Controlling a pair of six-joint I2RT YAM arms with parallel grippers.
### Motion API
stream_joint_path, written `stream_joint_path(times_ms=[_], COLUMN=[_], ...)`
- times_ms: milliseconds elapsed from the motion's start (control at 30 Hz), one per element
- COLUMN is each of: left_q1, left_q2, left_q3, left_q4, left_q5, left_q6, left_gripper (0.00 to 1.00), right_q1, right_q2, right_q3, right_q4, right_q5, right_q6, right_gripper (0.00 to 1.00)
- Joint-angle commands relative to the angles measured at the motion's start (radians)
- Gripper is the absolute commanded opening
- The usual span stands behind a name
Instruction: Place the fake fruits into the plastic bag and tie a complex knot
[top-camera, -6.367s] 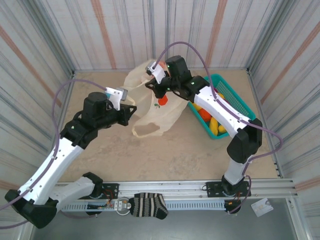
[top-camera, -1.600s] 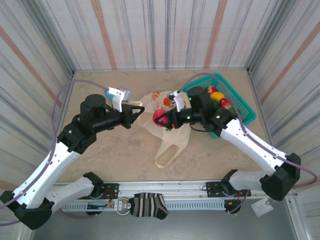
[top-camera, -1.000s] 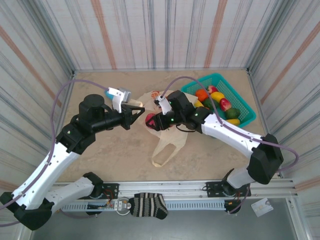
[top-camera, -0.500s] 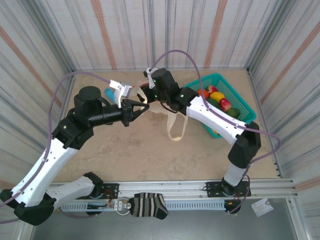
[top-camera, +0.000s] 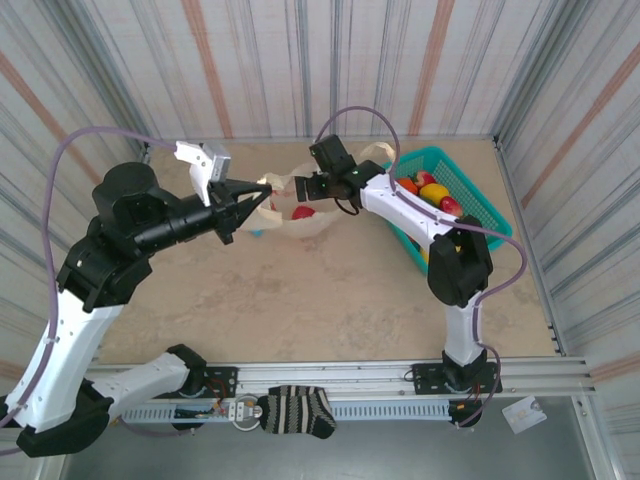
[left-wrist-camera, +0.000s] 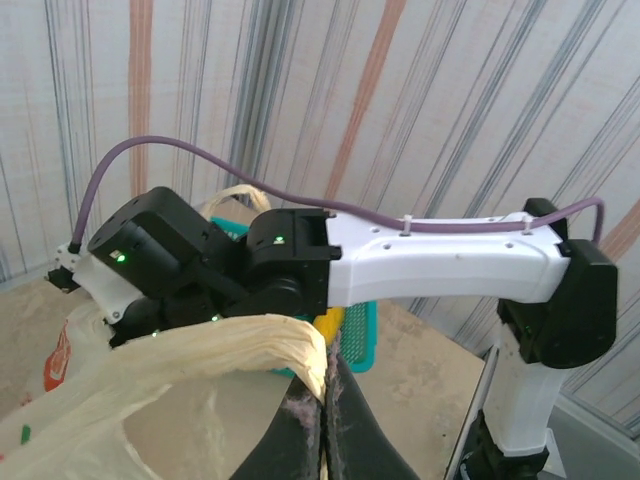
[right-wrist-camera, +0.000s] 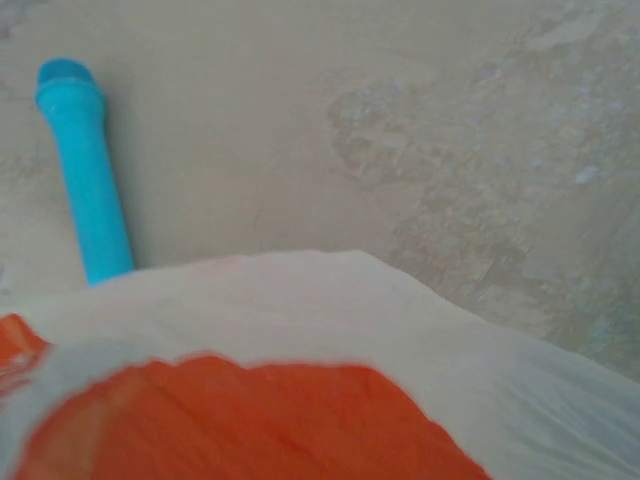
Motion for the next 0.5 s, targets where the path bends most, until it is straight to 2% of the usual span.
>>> stream_joint_path(times_ms=[0,200,333,467], left_q1=[0.012,0.057,0.080,0.108], left_q2=[0.037,0.109,0.169,0.211], left_q3=[0.017,0.009,0.030,0.041], left_q4=[-0.029,0.004,-0.006,0.023], left_q5=[-0.012,0.041,-0.004,0.044], left_q6=[0.017,-0.064,-0.114,-0.194], left_gripper=[0.00,0.00,0.00,0.00], right_q1=[0.040,0.034,0.025,0.011], right_q2=[-0.097,-0.182,-0.247,-0.343], right_q3=[-0.012,-0.033,-0.052,-0.120], right_q4=[0.032,0.000,-0.010,0.037], right_q5=[-0.145,-0.271,-0.346,-0.433], right_q6=[-0.051,-0.067,-0.047,-0.007], right_gripper=[0.99,0.99,0.93,0.83])
